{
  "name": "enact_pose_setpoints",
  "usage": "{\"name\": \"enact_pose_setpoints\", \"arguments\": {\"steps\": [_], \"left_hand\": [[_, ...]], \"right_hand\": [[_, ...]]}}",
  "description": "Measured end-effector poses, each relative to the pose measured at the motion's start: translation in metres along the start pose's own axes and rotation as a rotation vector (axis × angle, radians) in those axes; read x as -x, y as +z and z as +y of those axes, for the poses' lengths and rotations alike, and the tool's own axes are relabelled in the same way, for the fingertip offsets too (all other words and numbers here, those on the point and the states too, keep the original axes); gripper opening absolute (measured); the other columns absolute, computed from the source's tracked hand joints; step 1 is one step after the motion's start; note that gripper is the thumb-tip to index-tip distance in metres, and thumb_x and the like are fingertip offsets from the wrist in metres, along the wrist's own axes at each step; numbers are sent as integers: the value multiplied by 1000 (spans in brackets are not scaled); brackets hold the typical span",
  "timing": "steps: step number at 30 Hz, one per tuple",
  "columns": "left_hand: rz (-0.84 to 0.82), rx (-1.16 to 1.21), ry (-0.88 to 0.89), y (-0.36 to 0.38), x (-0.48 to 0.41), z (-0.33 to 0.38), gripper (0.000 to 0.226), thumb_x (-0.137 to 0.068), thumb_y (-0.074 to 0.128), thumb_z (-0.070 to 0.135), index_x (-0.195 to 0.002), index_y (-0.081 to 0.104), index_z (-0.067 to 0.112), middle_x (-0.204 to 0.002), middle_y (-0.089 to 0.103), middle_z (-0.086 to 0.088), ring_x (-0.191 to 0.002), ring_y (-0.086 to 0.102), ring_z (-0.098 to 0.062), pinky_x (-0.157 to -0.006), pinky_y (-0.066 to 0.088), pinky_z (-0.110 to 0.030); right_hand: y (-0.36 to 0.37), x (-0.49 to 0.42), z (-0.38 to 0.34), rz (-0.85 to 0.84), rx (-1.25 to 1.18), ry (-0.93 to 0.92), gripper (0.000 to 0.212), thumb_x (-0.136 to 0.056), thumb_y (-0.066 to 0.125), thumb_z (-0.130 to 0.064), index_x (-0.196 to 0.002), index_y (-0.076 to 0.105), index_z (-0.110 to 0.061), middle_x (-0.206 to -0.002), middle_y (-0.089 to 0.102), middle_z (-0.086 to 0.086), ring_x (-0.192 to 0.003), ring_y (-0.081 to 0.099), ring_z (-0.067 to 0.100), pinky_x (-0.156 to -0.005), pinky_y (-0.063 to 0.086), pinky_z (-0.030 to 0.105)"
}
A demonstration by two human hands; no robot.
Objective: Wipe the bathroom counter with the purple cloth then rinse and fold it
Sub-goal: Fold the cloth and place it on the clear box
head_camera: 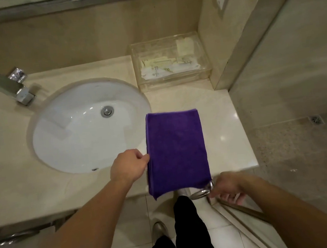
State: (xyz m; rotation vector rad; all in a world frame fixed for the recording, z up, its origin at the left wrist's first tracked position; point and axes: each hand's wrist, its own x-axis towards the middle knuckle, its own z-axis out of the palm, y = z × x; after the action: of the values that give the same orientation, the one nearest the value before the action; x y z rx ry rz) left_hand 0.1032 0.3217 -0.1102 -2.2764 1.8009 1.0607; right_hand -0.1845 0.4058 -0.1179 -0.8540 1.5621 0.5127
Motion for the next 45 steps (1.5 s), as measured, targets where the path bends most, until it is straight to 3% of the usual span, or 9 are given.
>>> {"name": "enact_pose_setpoints", "arguments": {"steps": [5,10,13,17,20,28,33,38,45], "left_hand": [[7,-144,76,13,40,-33,50,-92,52,63,-63,67,25,-64,68,7,-64,64,-15,-62,50,-29],[11,-100,81,33,81,-58,37,-91,55,61,-71,67,32,-67,65,15,-68,62,-9,-58,43,-26],[-72,19,80,49,94,-73,29,-90,63,55,-96,76,29,-90,72,13,-87,67,-11,-73,48,-27],[-249,223,-6,70,95,-81,64,-87,75,43,-141,57,15,-137,64,-4,-123,61,-21,-99,43,-29],[-268,315,-39,82,89,-74,72,-84,80,31,-146,50,11,-146,55,-10,-131,55,-25,-103,41,-30],[-60,481,-107,114,84,-59,23,-83,80,18,-101,68,10,-106,74,-10,-99,69,-28,-88,50,-36],[-27,520,-104,123,95,-52,15,-86,75,17,-94,66,8,-89,69,-5,-86,64,-25,-77,50,-36],[-18,655,-176,127,110,-55,19,-93,59,13,-106,58,-1,-97,73,-15,-91,71,-30,-78,55,-45],[-1,792,-182,109,141,-50,34,-100,53,8,-132,43,15,-92,74,-12,-82,74,-27,-70,55,-34]], "right_hand": [[36,-11,16,305,-261,-69,13,-86,77,-22,-84,65,-16,-83,65,4,-65,62,18,-60,53,30],[71,-10,20,494,-549,-194,11,-87,72,-12,-93,64,-16,-81,67,13,-61,59,22,-54,47,28],[94,-11,17,482,-602,-221,25,-87,72,-11,-106,60,-22,-80,63,8,-61,60,23,-52,48,27],[112,-13,15,447,-714,-222,49,-88,71,-10,-127,51,-31,-93,63,5,-62,60,21,-54,50,28],[118,-17,15,426,-788,-275,56,-88,69,-6,-133,51,-35,-99,64,9,-65,61,21,-58,54,31],[121,-31,20,532,-993,-399,39,-90,65,-3,-119,58,-29,-109,65,11,-49,60,10,-57,54,30],[117,-38,27,539,-1000,-392,14,-94,65,-9,-85,60,-19,-86,62,9,-57,55,14,-56,54,30],[124,-34,37,606,-901,-405,12,-98,56,-16,-86,55,-20,-92,64,0,-82,60,16,-64,52,33],[134,-5,41,569,-1047,-442,7,-103,49,-15,-109,52,-17,-102,69,9,-80,74,22,-75,62,39]]}}
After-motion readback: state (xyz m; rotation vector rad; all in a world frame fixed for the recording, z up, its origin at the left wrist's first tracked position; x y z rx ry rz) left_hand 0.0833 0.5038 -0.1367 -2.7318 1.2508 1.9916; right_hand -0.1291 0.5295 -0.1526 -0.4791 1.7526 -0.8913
